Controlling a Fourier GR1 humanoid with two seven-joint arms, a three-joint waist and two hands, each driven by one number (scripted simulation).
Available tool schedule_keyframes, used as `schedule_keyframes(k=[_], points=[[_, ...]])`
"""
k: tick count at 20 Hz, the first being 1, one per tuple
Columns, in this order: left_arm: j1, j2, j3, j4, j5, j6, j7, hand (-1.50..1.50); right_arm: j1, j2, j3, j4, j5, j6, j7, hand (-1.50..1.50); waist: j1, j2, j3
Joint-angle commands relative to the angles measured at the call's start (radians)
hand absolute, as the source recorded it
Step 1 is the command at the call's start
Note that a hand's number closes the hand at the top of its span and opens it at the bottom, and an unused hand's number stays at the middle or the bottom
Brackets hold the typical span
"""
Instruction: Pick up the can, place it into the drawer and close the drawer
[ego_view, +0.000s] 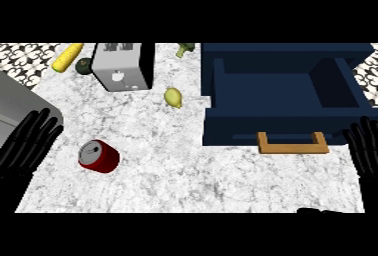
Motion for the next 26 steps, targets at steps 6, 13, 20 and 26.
schedule_keyframes(k=[6, 13, 20, 26], points=[[-0.002, -0.022, 0.024, 0.148, -0.061, -0.075, -0.116, -1.5, 0.072, -0.028, -0.094, -0.011, -0.078, 0.087, -0.051, -1.5, -0.003, 0.0, 0.0], [-0.034, -0.071, 0.0, 0.298, -0.172, -0.059, -0.263, -1.5, 0.083, 0.041, -0.011, -0.01, 0.032, 0.063, -0.062, -1.5, -0.001, 0.0, 0.0], [-0.091, -0.116, -0.033, 0.433, -0.256, -0.009, -0.323, -1.5, 0.018, -0.007, -0.118, 0.053, -0.037, 0.111, -0.076, -1.5, -0.001, 0.001, 0.0], [-0.117, -0.035, 0.081, 0.567, -0.199, -0.071, -0.403, -1.5, -0.02, -0.046, -0.186, 0.039, -0.11, 0.143, -0.005, -1.5, -0.001, 0.001, 0.0]])
